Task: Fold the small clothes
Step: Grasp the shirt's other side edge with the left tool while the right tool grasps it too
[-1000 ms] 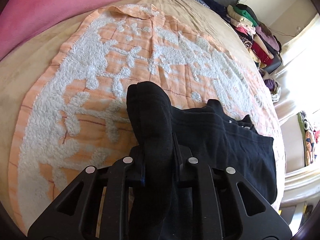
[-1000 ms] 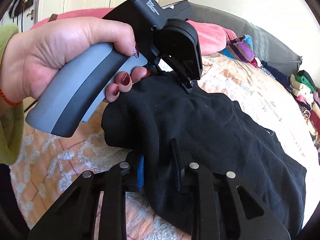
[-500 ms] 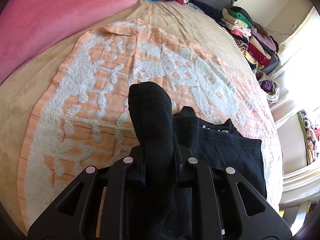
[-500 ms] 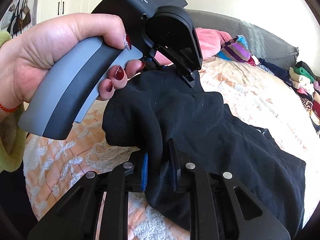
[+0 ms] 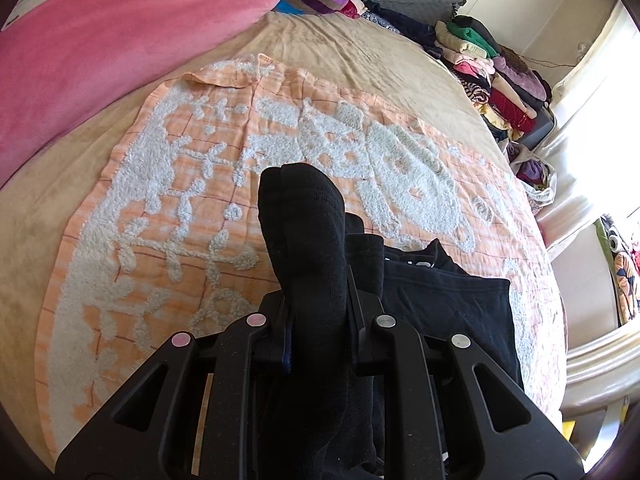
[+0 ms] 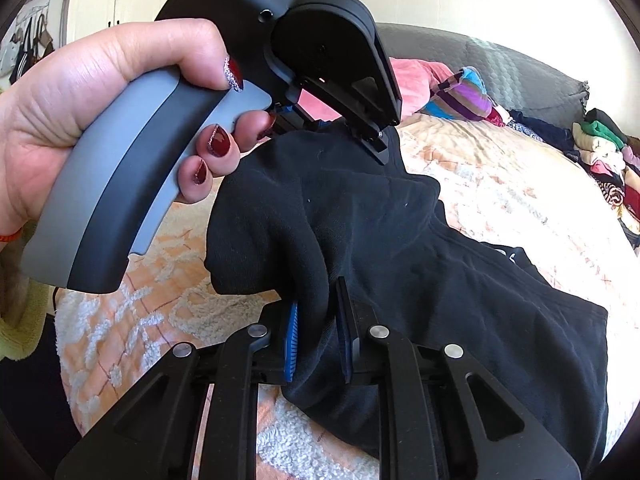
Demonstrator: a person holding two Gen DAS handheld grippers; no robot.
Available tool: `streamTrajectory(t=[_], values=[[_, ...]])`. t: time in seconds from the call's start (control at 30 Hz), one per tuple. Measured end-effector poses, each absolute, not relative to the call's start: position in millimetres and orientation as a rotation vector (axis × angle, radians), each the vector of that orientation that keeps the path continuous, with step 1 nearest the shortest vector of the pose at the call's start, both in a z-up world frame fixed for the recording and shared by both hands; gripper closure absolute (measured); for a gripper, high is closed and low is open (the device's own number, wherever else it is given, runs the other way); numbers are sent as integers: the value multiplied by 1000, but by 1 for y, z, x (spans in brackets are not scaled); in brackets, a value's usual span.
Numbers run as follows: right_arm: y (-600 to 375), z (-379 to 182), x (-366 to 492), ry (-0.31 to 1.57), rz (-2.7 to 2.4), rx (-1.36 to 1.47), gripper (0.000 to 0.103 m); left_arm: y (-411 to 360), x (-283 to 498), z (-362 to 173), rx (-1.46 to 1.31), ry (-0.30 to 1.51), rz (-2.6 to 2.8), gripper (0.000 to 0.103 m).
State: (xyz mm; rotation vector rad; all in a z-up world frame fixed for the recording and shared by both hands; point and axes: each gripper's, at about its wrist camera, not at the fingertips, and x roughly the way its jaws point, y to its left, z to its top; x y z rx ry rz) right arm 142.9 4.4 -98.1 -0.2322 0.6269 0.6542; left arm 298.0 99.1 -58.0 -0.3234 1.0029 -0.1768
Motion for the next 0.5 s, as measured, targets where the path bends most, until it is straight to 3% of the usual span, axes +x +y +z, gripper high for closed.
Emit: streamTrajectory(t=[0.5], values=[[-7, -94, 149, 628, 645, -194, 88, 86, 294, -53, -342, 993, -196, 92]])
